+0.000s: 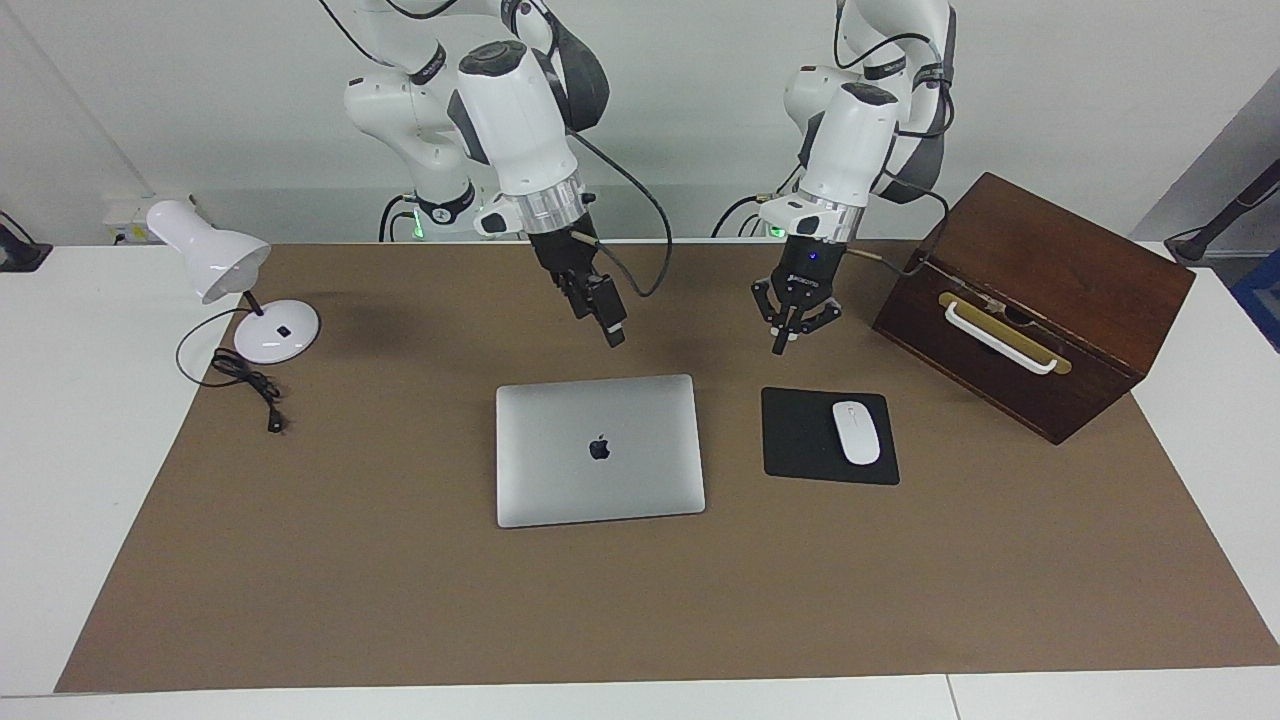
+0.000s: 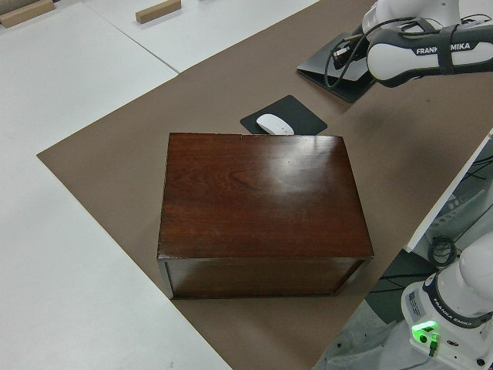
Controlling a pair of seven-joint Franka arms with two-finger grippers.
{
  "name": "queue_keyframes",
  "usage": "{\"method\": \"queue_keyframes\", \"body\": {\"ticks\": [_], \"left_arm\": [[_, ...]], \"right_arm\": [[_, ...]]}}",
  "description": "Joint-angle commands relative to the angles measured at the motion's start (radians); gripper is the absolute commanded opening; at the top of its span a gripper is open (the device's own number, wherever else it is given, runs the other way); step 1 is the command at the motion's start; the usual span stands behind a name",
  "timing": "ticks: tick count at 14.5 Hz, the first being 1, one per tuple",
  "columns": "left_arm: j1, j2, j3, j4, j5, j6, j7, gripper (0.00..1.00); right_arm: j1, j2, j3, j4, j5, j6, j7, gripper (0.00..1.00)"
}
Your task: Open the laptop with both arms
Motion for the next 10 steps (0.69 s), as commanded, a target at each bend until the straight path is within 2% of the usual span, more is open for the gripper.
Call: {"method": "queue_keyframes", "body": {"ticks": [1,6,10], "left_arm": [[-0.049,0.042,0.014,-0.044,-0.014,0.126,0.005,0.0],[-0.095,0.116,0.014,-0.098,-0.012,0.304,0.005,0.0],[-0.116,0.145,0.014,-0.115,-0.009,0.371,0.017,0.0]], "right_arm": [[-0.005,-0.042,0.016,-0.081,0.018,0.022,0.059,1.0],[-0.005,-0.056,0.018,-0.189,0.019,0.11,0.088,1.0],[-0.005,-0.05,0.019,-0.212,0.021,0.137,0.099,1.0]]}}
